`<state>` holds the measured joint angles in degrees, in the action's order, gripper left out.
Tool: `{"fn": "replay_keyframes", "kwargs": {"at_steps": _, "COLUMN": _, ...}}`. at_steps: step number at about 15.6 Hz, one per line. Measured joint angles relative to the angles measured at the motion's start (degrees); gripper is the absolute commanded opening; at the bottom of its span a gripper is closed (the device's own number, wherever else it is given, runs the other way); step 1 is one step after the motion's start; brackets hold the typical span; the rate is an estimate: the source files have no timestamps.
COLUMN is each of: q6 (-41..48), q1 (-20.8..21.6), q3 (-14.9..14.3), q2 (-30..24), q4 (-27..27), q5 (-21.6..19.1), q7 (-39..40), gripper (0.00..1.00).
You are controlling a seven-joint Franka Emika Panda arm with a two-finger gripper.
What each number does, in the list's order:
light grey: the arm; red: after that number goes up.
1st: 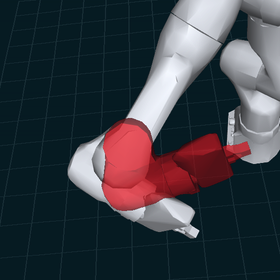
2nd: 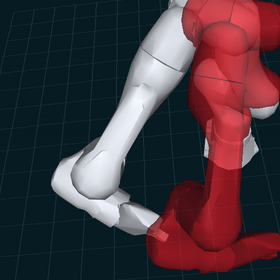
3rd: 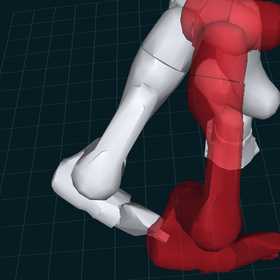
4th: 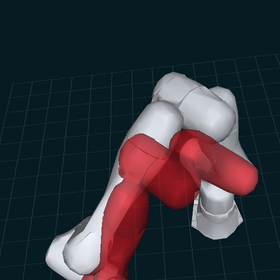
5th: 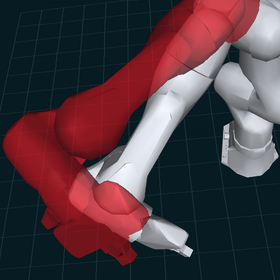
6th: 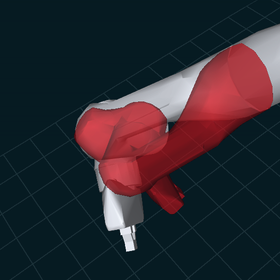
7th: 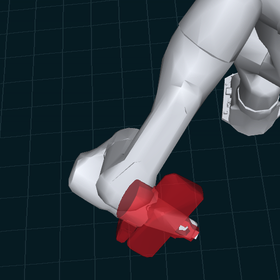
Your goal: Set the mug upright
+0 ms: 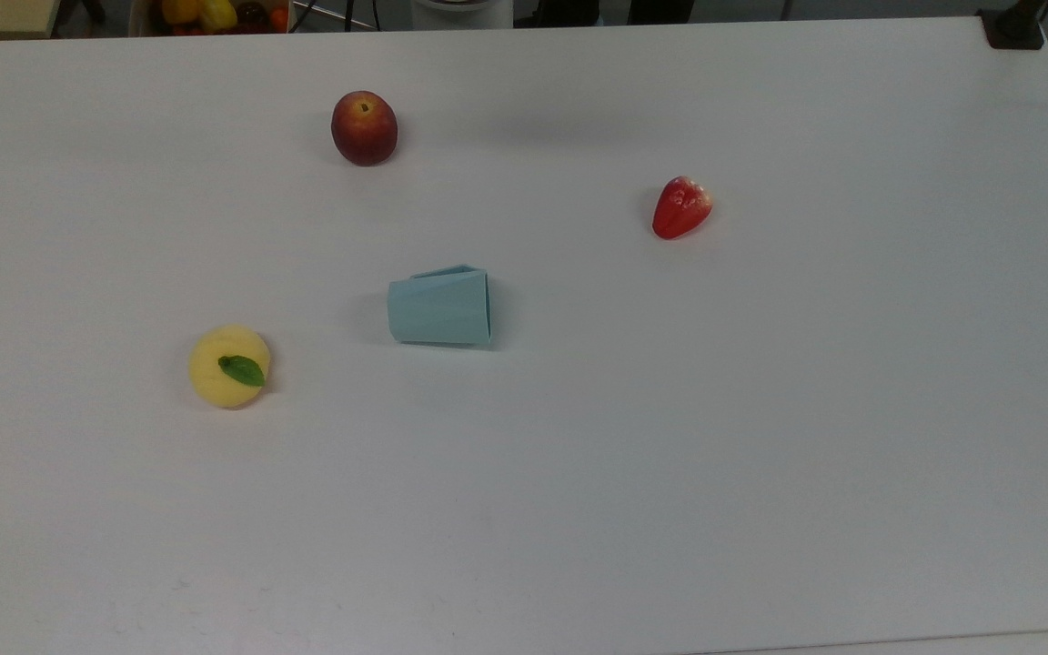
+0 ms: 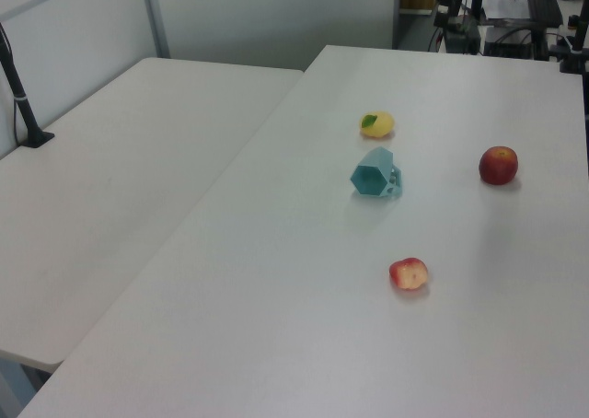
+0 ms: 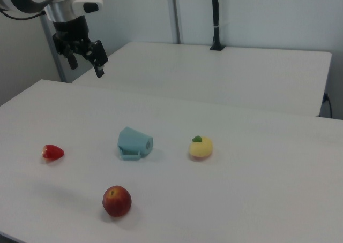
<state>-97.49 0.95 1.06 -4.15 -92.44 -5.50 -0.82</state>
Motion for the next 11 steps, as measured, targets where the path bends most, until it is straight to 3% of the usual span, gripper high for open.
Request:
{"fn": "replay_keyframes", "kwargs": {"at_steps": 3, "q6": 0.0, "q1": 1.8, "q3": 1.1, "q2": 1.6, "q4": 0.2, "q5": 2.7, "q7": -0.6, "gripper": 1.0}}
{"fn": "replay_keyframes", "kwargs": {"at_steps": 7, "q6": -0.2, "q1": 5.8, "q3": 4.3, "q2": 6.9, "q4": 1.5, "q5": 13.1, "q7": -8.7, "gripper": 1.0}}
{"fn": "replay_keyframes", "kwargs": {"at_steps": 11, "q6": -0.6, "q1": 9.8, "q3": 4.5, "q2": 14.3, "q4": 5.4, "q5": 21.3, "q7": -17.2, "gripper": 1.0}}
